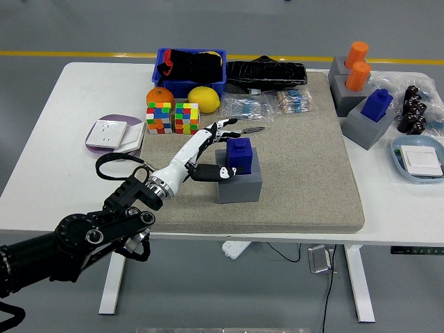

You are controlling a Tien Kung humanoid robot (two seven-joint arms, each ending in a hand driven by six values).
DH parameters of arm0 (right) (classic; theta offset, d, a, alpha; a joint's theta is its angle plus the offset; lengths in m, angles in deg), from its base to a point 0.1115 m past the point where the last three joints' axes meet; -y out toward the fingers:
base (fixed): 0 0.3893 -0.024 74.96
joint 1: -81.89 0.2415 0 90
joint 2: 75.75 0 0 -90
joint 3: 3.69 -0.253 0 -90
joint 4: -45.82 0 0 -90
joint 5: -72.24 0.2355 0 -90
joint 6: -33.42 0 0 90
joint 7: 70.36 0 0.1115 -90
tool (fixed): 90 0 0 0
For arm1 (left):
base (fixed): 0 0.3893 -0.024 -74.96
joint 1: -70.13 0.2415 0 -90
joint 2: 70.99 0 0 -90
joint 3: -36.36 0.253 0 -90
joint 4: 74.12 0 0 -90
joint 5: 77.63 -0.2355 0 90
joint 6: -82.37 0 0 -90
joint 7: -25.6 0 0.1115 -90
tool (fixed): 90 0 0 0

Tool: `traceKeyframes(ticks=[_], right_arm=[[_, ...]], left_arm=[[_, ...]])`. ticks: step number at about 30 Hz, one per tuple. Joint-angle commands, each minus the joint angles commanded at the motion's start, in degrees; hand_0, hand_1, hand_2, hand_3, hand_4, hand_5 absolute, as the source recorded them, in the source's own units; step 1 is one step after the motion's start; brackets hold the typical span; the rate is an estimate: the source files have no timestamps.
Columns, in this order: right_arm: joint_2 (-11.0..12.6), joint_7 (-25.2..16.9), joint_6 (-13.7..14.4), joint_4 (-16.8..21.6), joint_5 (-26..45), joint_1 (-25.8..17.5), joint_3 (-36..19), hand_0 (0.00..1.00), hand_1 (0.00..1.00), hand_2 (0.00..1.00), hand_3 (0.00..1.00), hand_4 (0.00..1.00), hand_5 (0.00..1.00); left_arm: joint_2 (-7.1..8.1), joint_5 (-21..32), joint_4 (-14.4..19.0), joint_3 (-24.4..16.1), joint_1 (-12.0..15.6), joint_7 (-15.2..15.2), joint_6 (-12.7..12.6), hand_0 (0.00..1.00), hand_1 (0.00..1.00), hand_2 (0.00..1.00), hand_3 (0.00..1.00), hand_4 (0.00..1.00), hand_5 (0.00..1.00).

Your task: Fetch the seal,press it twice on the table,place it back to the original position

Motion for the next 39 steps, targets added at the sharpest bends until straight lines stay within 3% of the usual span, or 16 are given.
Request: traceKeyframes(ticks=[7,15,16,21,22,27,28,39], right_arm=[[0.04,-0.01,-0.01,0.07,0.05,0.07,0.04,0.832,0.761,0.753,0.695,0.751,0.377],[0.04,0.00,0.00,0.02,0.07,-0.04,0.08,0.832,0.761,0.753,0.694,0.751,0.377],[0.03,0.01,0.00,0.01,0.06,-0.05,0.09,0.832,0.761,0.753,0.694,0.751,0.377],[0.07,0.01,-0.02,0.07,0.03,0.02,0.16,0.832,0.761,0.753,0.694,0.751,0.377],[0.08,0.00,-0.02,0.08,0.02,0.04,0.14,0.832,0.761,0.753,0.694,0.750,0.377],[0.05,0.01,0.01,0.06,0.01,0.07,0.02,0.832,0.761,0.753,0.694,0.750,0.377],[0.04,0.01,0.00,0.06,0.01,0.05,0.01,0.832,0.761,0.753,0.694,0.750,0.378],[0.02,0.00,0.01,0.07,0.04,0.02,0.11,0.831,0.761,0.753,0.695,0.749,0.379]], left_arm=[[-0.99,0.26,-0.45,-0.34,-0.14,-0.08,-0.64,0.894,0.721,0.711,0.923,0.805,0.002],[-1.03,-0.05,-0.45,0.12,0.04,-0.39,-0.65,0.885,0.693,0.670,0.914,0.797,0.002],[-1.04,-0.06,-0.45,0.12,0.06,-0.41,-0.66,0.867,0.627,0.611,0.909,0.780,0.002],[-1.07,-0.27,-0.36,-0.03,0.07,-0.49,-0.74,0.867,0.627,0.611,0.909,0.780,0.002],[-1.09,-0.37,-0.35,-0.05,0.06,-0.51,-0.77,0.860,0.538,0.511,0.902,0.733,0.002],[-1.18,-0.68,-0.38,0.04,0.07,-0.59,-1.01,0.860,0.538,0.511,0.902,0.733,0.002],[-1.22,-0.73,-0.35,0.08,0.09,-0.52,-1.12,0.849,0.477,0.444,0.900,0.705,0.002],[-1.29,-0.74,-0.19,-0.39,0.05,0.01,-1.40,0.845,0.476,0.430,0.896,0.704,0.002]])
